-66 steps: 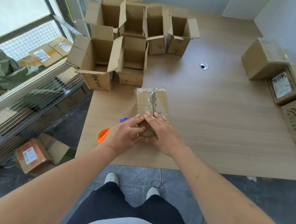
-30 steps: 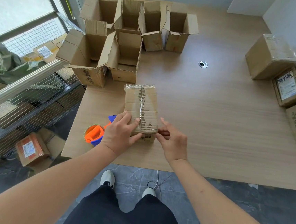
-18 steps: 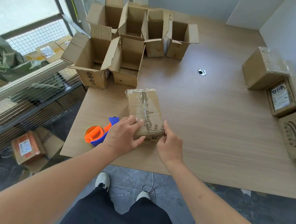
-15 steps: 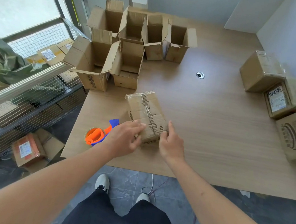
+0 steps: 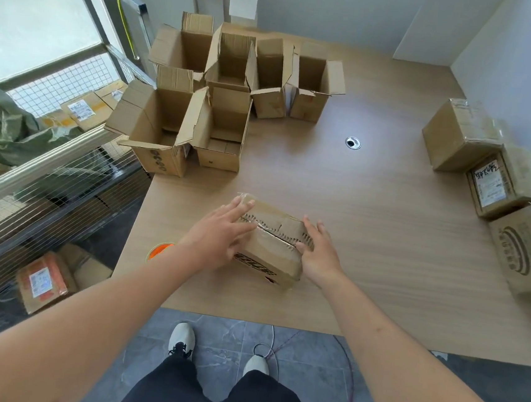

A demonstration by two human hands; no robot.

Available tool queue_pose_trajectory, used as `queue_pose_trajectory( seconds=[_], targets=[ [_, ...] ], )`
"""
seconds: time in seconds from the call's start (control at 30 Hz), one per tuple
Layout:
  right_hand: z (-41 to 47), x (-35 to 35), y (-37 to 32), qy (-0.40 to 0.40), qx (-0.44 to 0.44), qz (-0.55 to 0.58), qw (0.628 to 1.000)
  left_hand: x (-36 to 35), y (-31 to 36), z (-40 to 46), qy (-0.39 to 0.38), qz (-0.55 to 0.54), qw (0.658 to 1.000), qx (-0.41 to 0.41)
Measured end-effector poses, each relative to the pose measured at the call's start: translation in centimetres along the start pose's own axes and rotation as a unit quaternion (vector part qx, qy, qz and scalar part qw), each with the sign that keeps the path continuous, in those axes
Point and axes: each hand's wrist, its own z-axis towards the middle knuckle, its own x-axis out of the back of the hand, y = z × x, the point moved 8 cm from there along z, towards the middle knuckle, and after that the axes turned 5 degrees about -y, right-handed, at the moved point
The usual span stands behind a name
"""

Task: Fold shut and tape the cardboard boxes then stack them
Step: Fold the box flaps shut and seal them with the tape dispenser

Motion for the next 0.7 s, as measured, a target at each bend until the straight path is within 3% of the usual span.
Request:
queue_pose_trajectory(
  seconds=[0.07, 0.17, 0.23, 0.3, 0.5, 0.7],
  targets=[
    [0.4, 0.4, -0.2, 0.000, 0.006, -0.077, 0.997, -0.7, -0.7, 0.0, -0.037, 0.022, 0.999, 0.010],
    [0.0, 1.6, -1.5, 0.117, 0.006, -0.284, 0.952, -1.9, -1.0, -0.7, -0.085, 0.017, 0.996, 0.031],
    [-1.1, 1.7, -3.3, 0.192, 0.043, -0.307, 0.931, -2.2, -0.9, -1.0, -0.081, 0.042, 0.995, 0.052],
    [-1.9, 0.5, -4.7, 0.217, 0.086, -0.332, 0.914, -2.1, -0.7, -0.9, -0.070, 0.065, 0.993, 0.068],
    [-1.8, -3.3, -4.1, 0.142, 0.046, -0.331, 0.932, -1.9, 0.3, -1.0, -0.039, 0.095, 0.993, 0.061],
    [1.1, -3.8, -3.3, 0.046, 0.106, -0.316, 0.942, -1.7, 1.5, -3.1, 0.032, 0.089, 0.995, 0.007]
  ],
)
